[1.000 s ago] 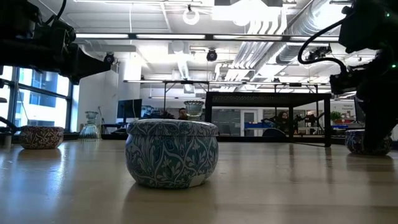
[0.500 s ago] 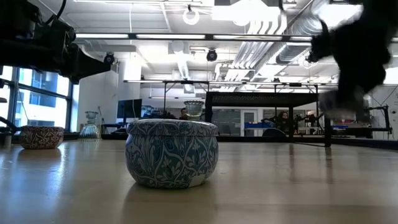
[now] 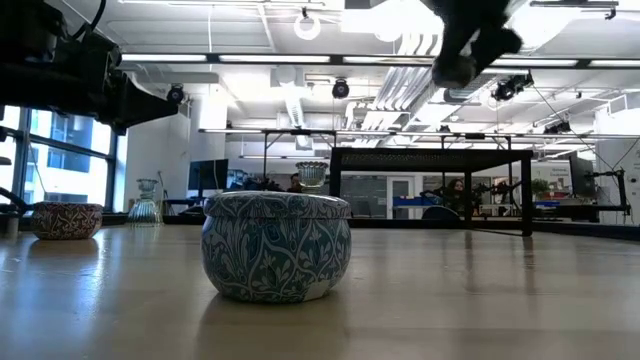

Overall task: Pick & Place candle stick holders
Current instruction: Put the black and red scented candle on the shelf

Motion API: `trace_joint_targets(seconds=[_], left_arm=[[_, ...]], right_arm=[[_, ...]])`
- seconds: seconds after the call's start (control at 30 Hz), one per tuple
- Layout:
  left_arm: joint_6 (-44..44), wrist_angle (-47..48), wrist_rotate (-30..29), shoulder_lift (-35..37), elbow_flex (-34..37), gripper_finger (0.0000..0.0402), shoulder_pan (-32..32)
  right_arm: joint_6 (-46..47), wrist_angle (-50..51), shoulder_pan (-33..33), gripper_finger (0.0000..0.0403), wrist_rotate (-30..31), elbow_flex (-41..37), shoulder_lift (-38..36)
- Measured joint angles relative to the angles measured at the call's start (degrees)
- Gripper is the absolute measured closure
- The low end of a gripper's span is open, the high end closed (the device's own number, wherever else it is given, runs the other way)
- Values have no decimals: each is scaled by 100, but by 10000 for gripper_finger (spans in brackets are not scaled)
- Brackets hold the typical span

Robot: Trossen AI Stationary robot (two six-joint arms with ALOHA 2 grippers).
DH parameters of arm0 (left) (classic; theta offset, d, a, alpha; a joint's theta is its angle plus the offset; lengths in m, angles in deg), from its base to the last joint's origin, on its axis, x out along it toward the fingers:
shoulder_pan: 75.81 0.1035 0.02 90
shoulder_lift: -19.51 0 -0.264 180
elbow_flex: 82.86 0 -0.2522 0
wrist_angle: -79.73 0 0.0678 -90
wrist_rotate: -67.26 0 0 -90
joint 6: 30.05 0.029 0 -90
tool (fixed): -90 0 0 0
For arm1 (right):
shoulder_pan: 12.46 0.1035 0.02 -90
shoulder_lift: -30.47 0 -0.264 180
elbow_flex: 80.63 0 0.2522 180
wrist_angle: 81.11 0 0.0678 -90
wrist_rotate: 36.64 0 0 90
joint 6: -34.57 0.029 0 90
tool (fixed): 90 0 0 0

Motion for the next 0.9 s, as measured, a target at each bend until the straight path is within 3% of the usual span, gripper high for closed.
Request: trace_joint_targets(seconds=[0.17, 0.37, 0.9], left_arm=[[19, -30, 4, 0, 0, 399, 0], [19, -30, 5, 0, 0, 399, 0], [17, -24, 17, 0, 0, 399, 0]], right_arm=[[-1449, 27, -1729, 124, -551, 576, 830], [-2083, 14, -3094, 123, -859, 659, 1449], [-2531, -373, -3953, 123, -986, 659, 2252]])
